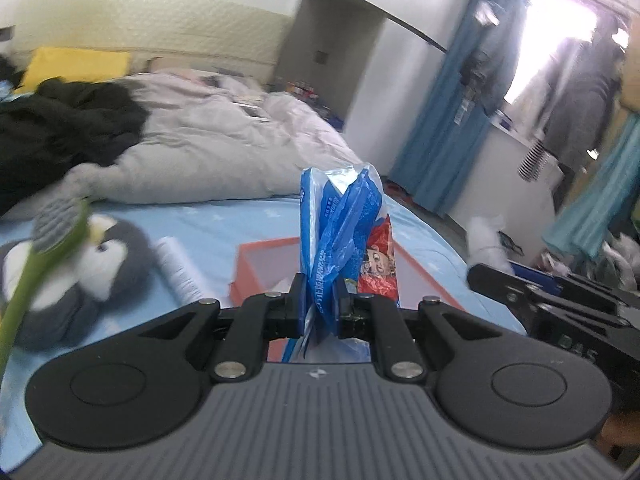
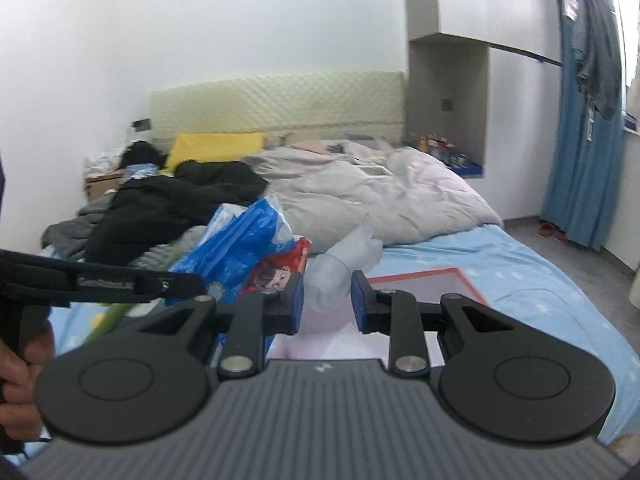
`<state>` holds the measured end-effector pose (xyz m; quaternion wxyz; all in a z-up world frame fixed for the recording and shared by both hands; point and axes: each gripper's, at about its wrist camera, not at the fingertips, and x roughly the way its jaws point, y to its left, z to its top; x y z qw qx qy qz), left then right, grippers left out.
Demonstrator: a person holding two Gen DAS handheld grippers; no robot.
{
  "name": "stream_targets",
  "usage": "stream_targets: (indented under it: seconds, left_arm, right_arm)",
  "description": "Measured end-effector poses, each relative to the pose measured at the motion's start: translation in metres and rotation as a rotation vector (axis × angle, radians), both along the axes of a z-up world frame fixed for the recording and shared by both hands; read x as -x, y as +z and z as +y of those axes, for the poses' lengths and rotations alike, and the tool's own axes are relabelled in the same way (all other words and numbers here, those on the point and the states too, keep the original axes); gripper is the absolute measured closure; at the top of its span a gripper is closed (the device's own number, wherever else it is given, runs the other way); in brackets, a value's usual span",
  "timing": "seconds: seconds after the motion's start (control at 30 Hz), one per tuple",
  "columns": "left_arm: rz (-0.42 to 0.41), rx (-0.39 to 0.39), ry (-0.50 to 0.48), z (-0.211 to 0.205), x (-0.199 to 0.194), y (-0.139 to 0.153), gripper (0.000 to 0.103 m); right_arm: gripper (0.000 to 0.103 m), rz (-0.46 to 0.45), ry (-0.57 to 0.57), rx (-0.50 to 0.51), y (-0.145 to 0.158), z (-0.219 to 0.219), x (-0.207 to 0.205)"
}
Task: Organize soft objects
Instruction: 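Lift the snack bag and plastic piece with both tools and carry them over the box, then open both tools to drop the snack bag and plastic piece into the box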
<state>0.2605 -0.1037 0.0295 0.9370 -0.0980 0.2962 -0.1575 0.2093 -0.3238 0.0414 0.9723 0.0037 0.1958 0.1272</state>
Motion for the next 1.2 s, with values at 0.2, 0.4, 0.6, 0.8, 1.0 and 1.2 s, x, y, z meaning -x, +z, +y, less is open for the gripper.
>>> stream_targets:
  seconds: [0.2,0.4,0.6,0.8,1.0,1.2]
  left_arm:
    - [0.040,-0.078,-0.099,-0.052,-0.038,-0.009,0.089]
    - [0.125,-0.132,-0.118,-0.084,-0.088,-0.046,0.089]
    - [0.235,-0.176,-0.134,-0.106,-0.142,-0.095,0.088]
    - [0.327,-0.225,-0.147,-0.118,-0.169,-0.128,0.088]
    - [0.386,-0.253,-0.153,-0.118,-0.182,-0.151,0.088]
    - [0.401,-0.263,-0.155,-0.117,-0.178,-0.150,0.071]
  right_arm:
    - [0.074,0.066,-0.109,0.051,-0.020,-0.026,-0.031]
    - [0.074,0.241,-0.148,-0.028,-0.055,-0.056,-0.068]
    - [0.074,0.373,-0.187,0.012,-0.094,-0.060,-0.102]
    - [0.072,0.483,-0.220,0.003,-0.130,-0.076,-0.126]
    - [0.071,0.537,-0.229,0.002,-0.153,-0.085,-0.128]
    - [0.059,0.544,-0.245,-0.021,-0.157,-0.090,-0.126]
